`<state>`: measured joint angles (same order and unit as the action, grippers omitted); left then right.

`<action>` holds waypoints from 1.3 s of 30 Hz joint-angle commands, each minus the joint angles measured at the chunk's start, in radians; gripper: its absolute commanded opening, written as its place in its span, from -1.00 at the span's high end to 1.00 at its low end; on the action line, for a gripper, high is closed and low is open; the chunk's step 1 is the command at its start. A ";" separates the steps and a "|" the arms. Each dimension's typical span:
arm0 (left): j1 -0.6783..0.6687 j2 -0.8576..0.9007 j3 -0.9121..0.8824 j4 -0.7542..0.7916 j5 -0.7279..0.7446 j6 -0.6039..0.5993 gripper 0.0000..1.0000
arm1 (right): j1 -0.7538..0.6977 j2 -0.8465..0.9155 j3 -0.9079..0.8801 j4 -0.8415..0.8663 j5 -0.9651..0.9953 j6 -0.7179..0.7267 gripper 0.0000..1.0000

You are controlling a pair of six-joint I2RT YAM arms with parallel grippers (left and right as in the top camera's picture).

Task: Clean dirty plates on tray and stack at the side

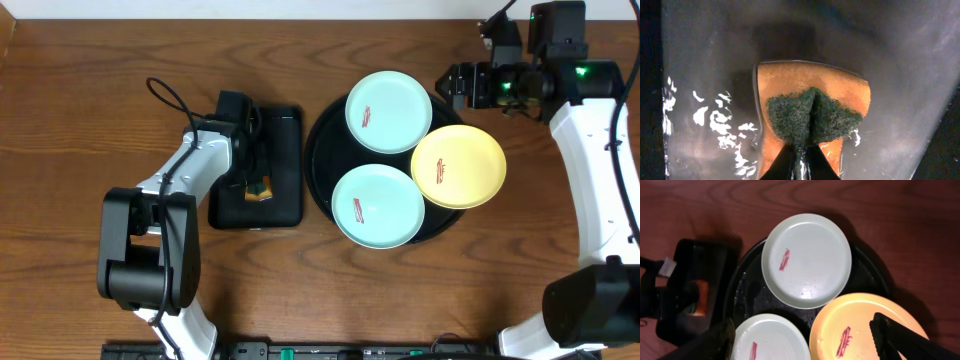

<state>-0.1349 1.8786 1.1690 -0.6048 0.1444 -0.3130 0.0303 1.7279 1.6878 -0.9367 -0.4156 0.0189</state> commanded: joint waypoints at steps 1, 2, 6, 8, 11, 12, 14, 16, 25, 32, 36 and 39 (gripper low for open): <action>-0.001 0.006 0.002 -0.035 0.002 0.006 0.85 | 0.032 0.006 0.046 0.002 0.001 -0.001 -0.68; -0.001 0.005 0.026 -0.060 0.003 0.006 0.85 | 0.035 0.006 0.057 0.002 0.005 -0.001 -0.68; -0.002 0.003 0.192 -0.198 0.006 0.006 0.85 | 0.038 0.009 0.103 0.008 0.069 -0.001 -0.57; -0.002 0.003 0.288 -0.253 0.006 0.006 0.85 | 0.038 0.019 0.117 0.016 0.091 -0.001 -0.52; -0.002 0.003 0.420 -0.285 0.051 0.006 0.86 | 0.039 0.050 0.117 0.036 0.098 -0.017 -0.43; -0.002 0.003 0.455 -0.284 0.071 0.006 0.85 | 0.039 0.067 0.117 0.042 0.099 -0.018 -0.41; -0.003 0.003 0.525 -0.265 0.112 0.005 0.85 | 0.040 0.127 0.117 0.060 0.098 -0.021 -0.29; -0.010 0.003 0.542 -0.229 0.114 -0.001 0.85 | 0.040 0.193 0.117 0.072 0.098 -0.021 -0.15; -0.115 0.028 0.542 -0.075 0.107 -0.014 0.85 | 0.041 0.459 0.117 0.153 0.097 -0.027 0.08; -0.189 0.097 0.542 0.010 0.106 -0.042 0.85 | 0.046 0.570 0.117 0.178 0.102 -0.027 0.50; -0.215 0.143 0.542 0.039 0.106 -0.060 0.85 | 0.049 0.579 0.117 0.166 0.101 -0.019 0.93; -0.227 0.166 0.542 0.053 0.106 -0.065 0.85 | 0.055 0.576 0.117 0.137 0.103 -0.019 0.97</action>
<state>-0.3500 2.0232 1.7004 -0.5690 0.2417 -0.3538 0.0727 2.3066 1.8004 -0.7773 -0.3180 -0.0002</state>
